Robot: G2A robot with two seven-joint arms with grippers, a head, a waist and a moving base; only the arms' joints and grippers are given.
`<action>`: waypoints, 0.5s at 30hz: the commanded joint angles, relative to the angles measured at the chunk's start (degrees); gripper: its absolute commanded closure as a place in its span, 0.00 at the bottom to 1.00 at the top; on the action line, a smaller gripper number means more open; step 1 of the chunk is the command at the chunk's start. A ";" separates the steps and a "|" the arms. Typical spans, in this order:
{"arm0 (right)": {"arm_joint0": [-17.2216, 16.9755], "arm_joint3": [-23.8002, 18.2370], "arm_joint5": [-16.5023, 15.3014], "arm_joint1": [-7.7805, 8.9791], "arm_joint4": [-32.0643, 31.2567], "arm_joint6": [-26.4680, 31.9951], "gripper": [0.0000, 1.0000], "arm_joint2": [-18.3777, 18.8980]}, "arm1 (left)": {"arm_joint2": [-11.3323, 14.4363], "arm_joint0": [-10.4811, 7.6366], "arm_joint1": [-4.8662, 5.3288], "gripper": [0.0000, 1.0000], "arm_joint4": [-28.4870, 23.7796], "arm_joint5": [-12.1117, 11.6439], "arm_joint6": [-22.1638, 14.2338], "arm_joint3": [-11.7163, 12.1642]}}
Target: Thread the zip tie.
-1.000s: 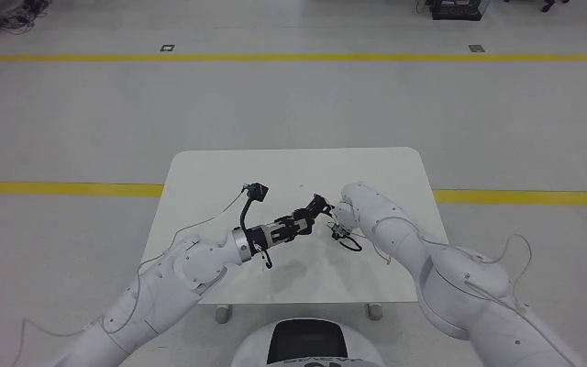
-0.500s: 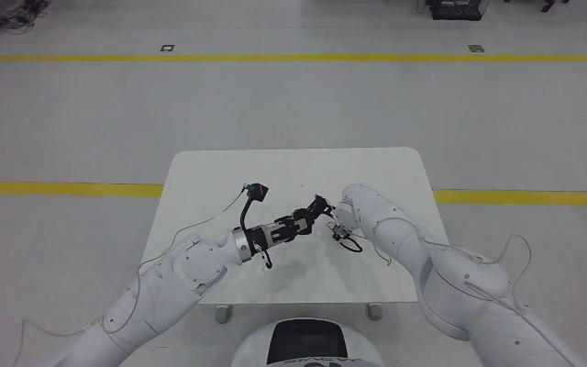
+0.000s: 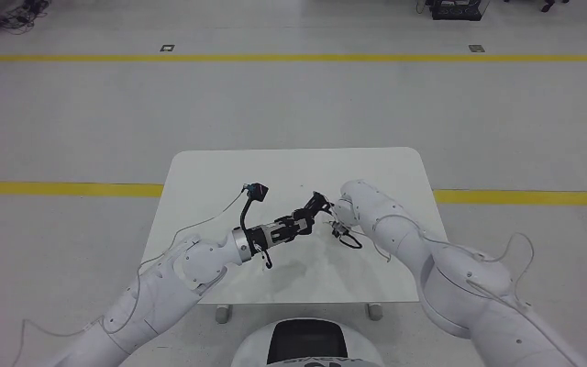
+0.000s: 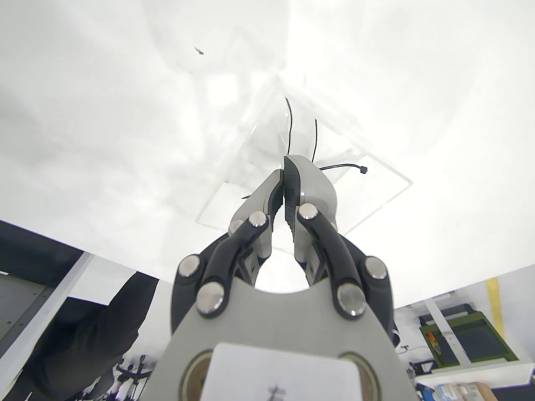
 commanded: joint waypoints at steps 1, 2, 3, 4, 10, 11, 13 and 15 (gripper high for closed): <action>0.17 -0.46 0.00 0.16 -0.11 0.19 1.00 0.00 | 0.00 0.00 0.00 1.00 0.00 0.00 0.00 0.00; 0.24 -0.71 0.00 0.24 -0.16 0.24 1.00 0.00 | 0.00 0.00 0.00 1.00 0.00 0.00 0.00 0.00; 0.28 -0.92 0.00 0.33 -0.13 0.34 1.00 0.00 | 0.00 0.00 0.00 1.00 0.00 0.00 0.00 0.00; 0.37 -1.25 0.00 0.46 -0.12 0.46 1.00 0.00 | 0.00 0.00 0.00 1.00 0.00 0.00 0.00 0.00; 0.94 -2.82 0.00 1.27 0.20 0.94 1.00 0.00 | 0.00 0.00 0.00 1.00 0.00 0.00 0.00 0.00; 1.03 -3.24 0.00 1.53 0.31 1.14 1.00 0.00 | 0.00 0.00 0.00 1.00 0.00 0.00 0.00 0.00; 1.19 -3.95 0.00 1.97 0.43 1.36 1.00 0.00 | 0.00 0.00 0.00 1.00 0.00 0.00 0.00 0.00; 1.37 -4.82 0.00 2.60 0.77 1.47 1.00 0.00 | 0.00 0.00 0.00 1.00 0.00 0.00 0.00 0.00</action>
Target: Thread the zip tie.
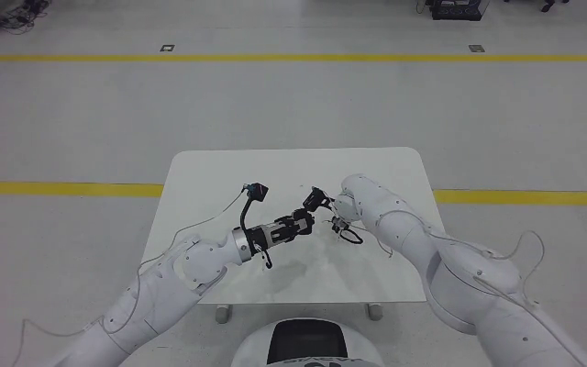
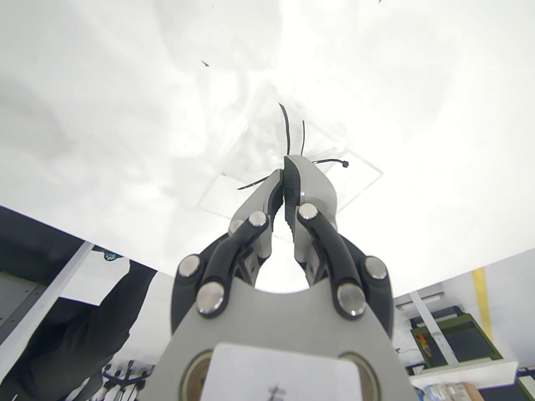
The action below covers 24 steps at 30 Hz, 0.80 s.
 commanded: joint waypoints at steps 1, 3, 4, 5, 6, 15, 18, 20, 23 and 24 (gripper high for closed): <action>0.11 -0.84 0.00 0.63 0.36 0.01 1.00 0.00 | 0.00 0.00 0.00 1.00 0.00 0.00 0.00 0.00; 0.28 -1.99 0.00 1.47 0.86 -0.26 1.00 0.00 | 0.00 0.00 0.00 1.00 0.00 0.00 0.00 0.00; 0.32 -2.52 0.00 1.88 1.13 -0.40 1.00 0.00 | 0.00 0.00 0.00 1.00 0.00 0.00 0.00 0.00; 0.33 -3.07 0.00 2.30 1.32 -0.47 1.00 0.00 | 0.00 0.00 0.00 1.00 0.00 0.00 0.00 0.00; 0.37 -3.92 0.00 2.89 1.65 -0.69 1.00 0.00 | 0.00 0.00 0.00 1.00 0.00 0.00 0.00 0.00; 0.55 -11.06 0.00 8.24 4.20 -1.80 1.00 0.00 | 0.00 0.00 0.00 1.00 0.00 0.00 0.00 0.00; 0.57 -13.67 0.00 10.37 5.58 -2.49 1.00 0.00 | 0.00 0.00 0.00 1.00 0.00 0.00 0.00 0.00; 0.56 -15.46 0.00 11.91 6.48 -3.06 1.00 0.06 | 0.00 0.00 0.00 1.00 0.00 0.00 0.00 0.00; 0.34 -18.32 0.00 14.18 7.63 -4.48 1.00 0.27 | 0.00 0.00 0.00 1.00 0.00 0.00 0.00 0.00; 0.21 -19.19 0.00 14.90 8.08 -5.18 1.00 0.42 | 0.00 0.00 0.00 1.00 0.00 0.00 0.00 0.00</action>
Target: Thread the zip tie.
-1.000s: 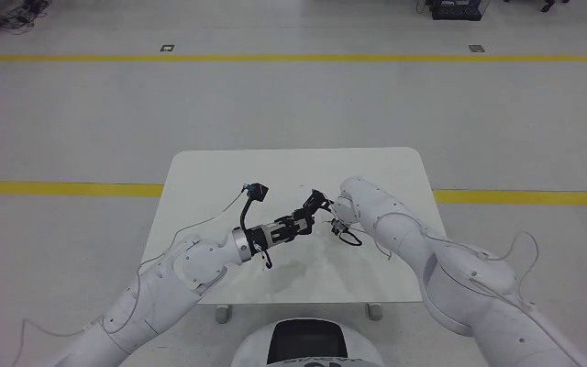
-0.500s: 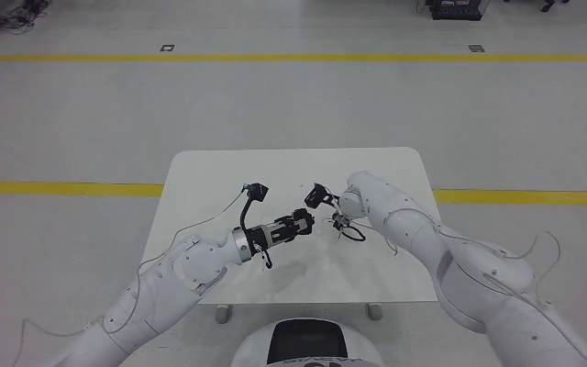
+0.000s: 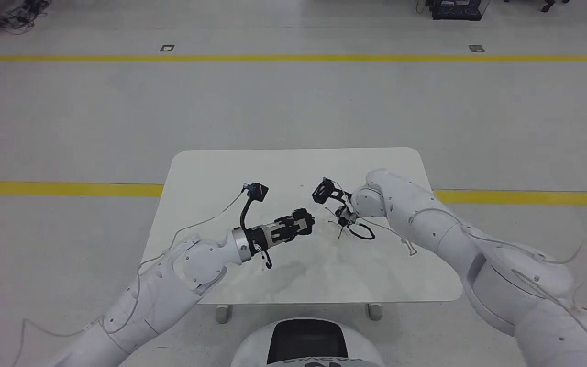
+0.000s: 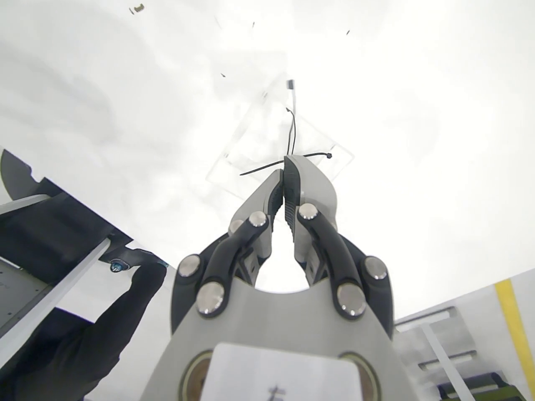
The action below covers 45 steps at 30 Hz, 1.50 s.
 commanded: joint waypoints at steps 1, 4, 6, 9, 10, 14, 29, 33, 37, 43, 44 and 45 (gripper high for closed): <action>-0.26 -1.83 0.00 1.57 0.77 -1.26 1.00 0.24 | 0.00 0.00 0.00 1.00 0.00 0.00 0.00 0.00; -1.12 -3.97 0.00 4.05 4.00 -5.11 1.00 1.85 | 0.00 0.00 0.00 1.00 0.00 0.00 0.00 0.00; -1.64 -5.16 0.00 5.56 6.33 -6.45 1.00 2.96 | 0.00 0.00 0.00 1.00 0.00 0.00 0.00 0.00; -1.64 -5.16 0.00 5.56 6.33 -6.45 1.00 2.96 | 0.00 0.00 0.00 1.00 0.00 0.00 0.00 0.00; -1.64 -5.16 0.00 5.56 6.33 -6.45 1.00 2.96 | 0.00 0.00 0.00 1.00 0.00 0.00 0.00 0.00; -1.64 -5.16 0.00 5.56 6.33 -6.45 1.00 2.96 | 0.00 0.00 0.00 1.00 0.00 0.00 0.00 0.00; -17.21 -22.05 0.00 19.44 8.77 -44.78 1.00 15.94 | 0.00 0.00 0.00 1.00 0.00 0.00 0.00 0.00; -21.51 -28.85 0.00 23.53 9.02 -54.29 1.00 18.36 | 0.00 0.00 0.00 1.00 0.00 0.00 0.00 0.00; -21.74 -29.22 0.00 23.79 9.07 -54.67 1.00 18.46 | 0.00 0.00 0.00 1.00 0.00 0.00 0.00 0.00; -21.74 -29.22 0.00 23.79 9.07 -54.67 1.00 18.46 | 0.00 0.00 0.00 1.00 0.00 0.00 0.00 0.00; -21.97 -29.38 0.07 23.75 9.32 -55.47 1.00 18.78 | 0.00 0.00 0.00 1.00 0.00 0.00 0.00 0.00; -22.65 -29.54 0.00 23.69 9.41 -56.51 1.00 19.10 | 0.00 0.00 0.00 1.00 0.00 0.00 0.00 0.00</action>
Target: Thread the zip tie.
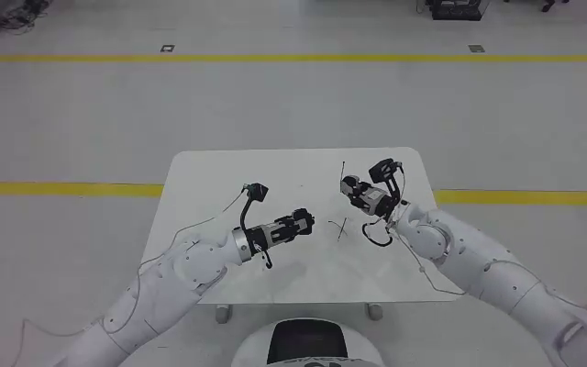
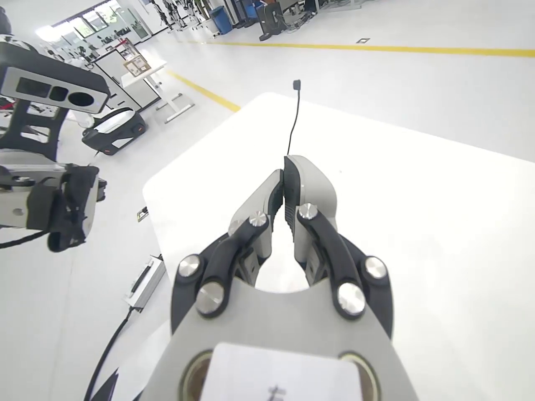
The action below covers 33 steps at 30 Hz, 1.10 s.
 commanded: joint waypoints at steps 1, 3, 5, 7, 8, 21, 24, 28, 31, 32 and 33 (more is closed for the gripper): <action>-1.56 -1.02 -0.02 -0.07 0.23 -2.44 1.00 0.61 | 0.00 0.00 0.00 1.00 0.00 0.00 0.00 0.00; -3.72 -2.15 -0.02 0.14 1.11 -7.52 1.00 1.41 | 0.00 0.00 0.00 1.00 0.00 0.00 0.00 0.00; -6.25 -3.19 -0.02 0.51 0.11 -14.20 1.00 2.01 | 0.00 0.00 0.00 1.00 0.00 0.00 0.00 0.00; -8.47 -4.85 -0.02 0.87 -0.04 -19.12 1.00 1.79 | 0.00 0.00 0.00 1.00 0.00 0.00 0.00 0.00; -9.76 -5.79 -0.02 1.16 0.28 -22.47 1.00 1.59 | 0.00 0.00 0.00 1.00 0.00 0.00 0.00 0.00; -9.56 -8.85 -0.02 3.56 2.51 -37.08 1.00 -6.45 | 0.00 0.00 0.00 1.00 0.00 0.00 0.00 0.00; -9.56 -8.85 -0.02 3.56 2.51 -37.08 1.00 -6.45 | 0.00 0.00 0.00 1.00 0.00 0.00 0.00 0.00; -9.56 -8.85 -0.02 3.56 2.51 -37.08 1.00 -6.45 | 0.00 0.00 0.00 1.00 0.00 0.00 0.00 0.00; -9.56 -8.85 -0.02 3.56 2.51 -37.08 1.00 -6.45 | 0.00 0.00 0.00 1.00 0.00 0.00 0.00 0.00; -9.56 -8.85 -0.02 3.56 2.51 -37.08 1.00 -6.45 | 0.00 0.00 0.00 1.00 0.00 0.00 0.00 0.00; -9.56 -8.85 -0.02 3.56 2.51 -37.08 1.00 -6.45 | 0.00 0.00 0.00 1.00 0.00 0.00 0.00 0.00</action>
